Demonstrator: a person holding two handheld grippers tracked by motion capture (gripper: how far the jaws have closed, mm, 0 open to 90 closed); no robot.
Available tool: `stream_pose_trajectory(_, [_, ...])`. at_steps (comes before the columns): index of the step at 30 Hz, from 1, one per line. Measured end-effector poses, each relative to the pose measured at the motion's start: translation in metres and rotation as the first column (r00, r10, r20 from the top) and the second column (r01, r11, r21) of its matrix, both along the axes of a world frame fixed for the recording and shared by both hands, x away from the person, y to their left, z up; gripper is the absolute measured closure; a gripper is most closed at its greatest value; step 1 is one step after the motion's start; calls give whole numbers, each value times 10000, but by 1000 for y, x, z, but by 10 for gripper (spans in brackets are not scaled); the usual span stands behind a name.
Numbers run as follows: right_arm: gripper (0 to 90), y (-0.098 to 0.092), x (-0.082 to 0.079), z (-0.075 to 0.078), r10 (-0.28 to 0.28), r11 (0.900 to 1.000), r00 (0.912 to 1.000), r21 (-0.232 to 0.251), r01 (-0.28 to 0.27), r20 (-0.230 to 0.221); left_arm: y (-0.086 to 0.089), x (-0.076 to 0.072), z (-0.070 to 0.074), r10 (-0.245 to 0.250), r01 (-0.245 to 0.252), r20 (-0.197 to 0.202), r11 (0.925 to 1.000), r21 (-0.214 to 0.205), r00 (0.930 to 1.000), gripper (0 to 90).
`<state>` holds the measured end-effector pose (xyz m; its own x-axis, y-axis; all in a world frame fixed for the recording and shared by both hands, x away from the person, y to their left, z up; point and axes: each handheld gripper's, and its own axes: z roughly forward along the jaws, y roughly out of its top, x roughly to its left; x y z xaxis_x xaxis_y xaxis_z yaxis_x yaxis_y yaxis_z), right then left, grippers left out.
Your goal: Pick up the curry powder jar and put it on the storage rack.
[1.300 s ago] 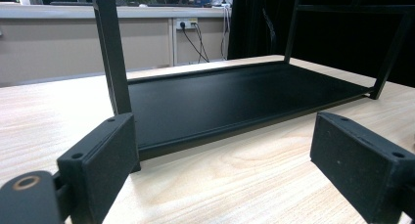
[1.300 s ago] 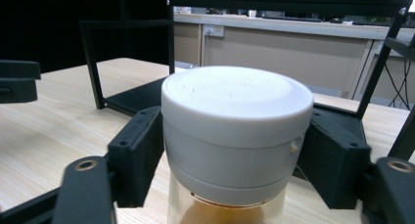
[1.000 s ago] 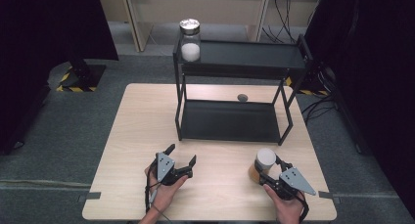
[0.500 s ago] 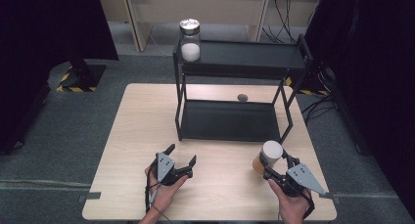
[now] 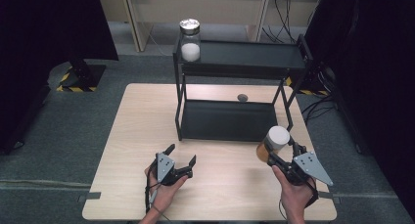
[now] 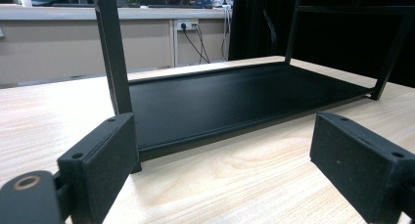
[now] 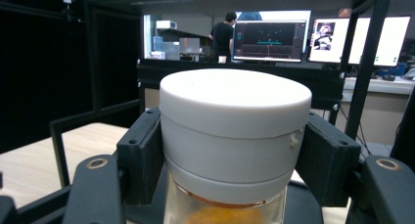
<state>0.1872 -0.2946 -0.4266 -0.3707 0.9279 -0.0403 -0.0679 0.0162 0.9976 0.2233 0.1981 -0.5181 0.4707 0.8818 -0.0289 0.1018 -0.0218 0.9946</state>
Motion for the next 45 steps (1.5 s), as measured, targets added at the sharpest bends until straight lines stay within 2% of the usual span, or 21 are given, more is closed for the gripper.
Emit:
stream_pose_trajectory(29, [339,8,30,50,-353,9992,9944,196,335,996,0,0,0,3,-3,25,10000,10,10000,100])
stream_pose_trajectory(45, [339,10,47,66,-496,9985,9930,287,467,1074,0,-1,0,8,-8,47,10000,27,10000,100])
